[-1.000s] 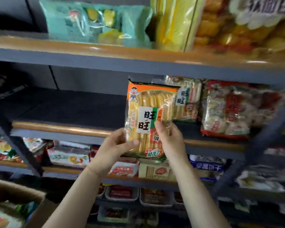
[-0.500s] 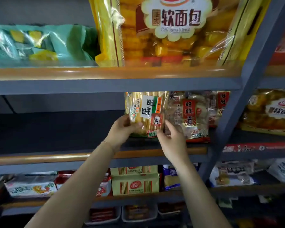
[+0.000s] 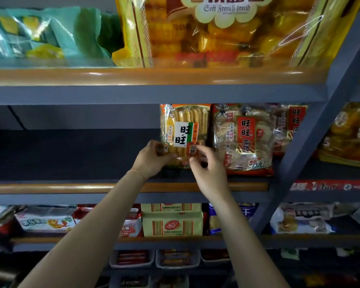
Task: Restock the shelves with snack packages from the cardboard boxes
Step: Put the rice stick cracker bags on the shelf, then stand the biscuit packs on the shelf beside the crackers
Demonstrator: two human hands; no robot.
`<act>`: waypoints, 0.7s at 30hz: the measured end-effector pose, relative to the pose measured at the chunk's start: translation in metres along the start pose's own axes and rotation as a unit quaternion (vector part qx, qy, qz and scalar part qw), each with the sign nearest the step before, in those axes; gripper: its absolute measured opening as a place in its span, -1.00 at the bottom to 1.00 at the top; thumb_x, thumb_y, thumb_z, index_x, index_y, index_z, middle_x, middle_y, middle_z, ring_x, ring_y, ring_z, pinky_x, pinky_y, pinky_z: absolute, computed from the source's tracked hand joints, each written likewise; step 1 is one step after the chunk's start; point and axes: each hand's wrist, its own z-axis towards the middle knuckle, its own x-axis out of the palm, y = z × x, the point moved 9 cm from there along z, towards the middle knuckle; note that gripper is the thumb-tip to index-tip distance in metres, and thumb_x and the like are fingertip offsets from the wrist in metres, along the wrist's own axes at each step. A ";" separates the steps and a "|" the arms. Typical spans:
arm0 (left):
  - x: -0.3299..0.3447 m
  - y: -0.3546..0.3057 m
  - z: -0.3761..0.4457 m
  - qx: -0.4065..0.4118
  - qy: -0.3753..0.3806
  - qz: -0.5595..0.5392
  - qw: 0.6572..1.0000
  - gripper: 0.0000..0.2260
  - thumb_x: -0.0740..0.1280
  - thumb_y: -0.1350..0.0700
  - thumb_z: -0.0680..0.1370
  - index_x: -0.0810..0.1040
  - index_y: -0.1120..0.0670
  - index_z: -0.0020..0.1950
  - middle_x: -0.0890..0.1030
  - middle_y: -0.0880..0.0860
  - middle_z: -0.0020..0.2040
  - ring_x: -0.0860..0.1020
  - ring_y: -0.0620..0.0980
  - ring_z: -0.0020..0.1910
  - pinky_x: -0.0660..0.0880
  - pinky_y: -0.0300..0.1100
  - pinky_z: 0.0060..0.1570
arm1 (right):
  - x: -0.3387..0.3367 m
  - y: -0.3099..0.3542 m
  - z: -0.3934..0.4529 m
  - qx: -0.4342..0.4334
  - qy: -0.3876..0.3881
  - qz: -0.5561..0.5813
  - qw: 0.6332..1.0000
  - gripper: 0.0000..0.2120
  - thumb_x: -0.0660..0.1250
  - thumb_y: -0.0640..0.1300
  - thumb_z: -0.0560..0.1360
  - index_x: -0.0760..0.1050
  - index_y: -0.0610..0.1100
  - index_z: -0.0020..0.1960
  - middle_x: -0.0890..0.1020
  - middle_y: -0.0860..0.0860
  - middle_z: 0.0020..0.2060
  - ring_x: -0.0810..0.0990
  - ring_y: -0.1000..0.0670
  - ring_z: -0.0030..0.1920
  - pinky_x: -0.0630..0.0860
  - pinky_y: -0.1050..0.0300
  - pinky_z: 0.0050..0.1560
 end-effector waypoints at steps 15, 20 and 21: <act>-0.107 0.109 -0.127 -0.029 -0.143 -0.160 0.976 -0.88 0.35 0.18 0.63 0.65 0.13 -0.07 0.67 0.10 -0.28 0.62 0.08 -0.30 0.53 -0.07 -0.31 | 0.147 0.035 -0.058 -0.050 0.220 0.118 0.967 -0.84 0.26 -0.21 0.63 0.59 -0.11 -0.06 0.60 -0.01 -0.32 0.56 0.05 -0.31 0.48 0.14 -0.23; -0.146 0.229 -0.178 -0.151 -0.159 -0.159 0.963 -0.81 0.44 0.17 0.57 0.72 0.00 -0.24 0.69 0.01 -0.32 0.59 -0.11 -0.36 0.49 -0.22 -0.27 | 0.273 0.019 -0.100 -0.005 0.336 0.055 0.940 -0.82 0.32 -0.18 0.60 0.58 0.00 -0.15 0.62 0.12 -0.34 0.59 0.15 -0.29 0.49 0.25 -0.20; -0.159 0.253 -0.192 -0.172 -0.175 -0.160 0.956 -0.84 0.47 0.15 0.55 0.72 0.01 -0.23 0.69 0.00 -0.32 0.59 -0.11 -0.35 0.49 -0.19 -0.25 | 0.300 0.018 -0.111 0.000 0.356 0.048 0.933 -0.81 0.35 -0.18 0.58 0.58 0.04 -0.17 0.62 0.12 -0.34 0.59 0.14 -0.28 0.51 0.21 -0.19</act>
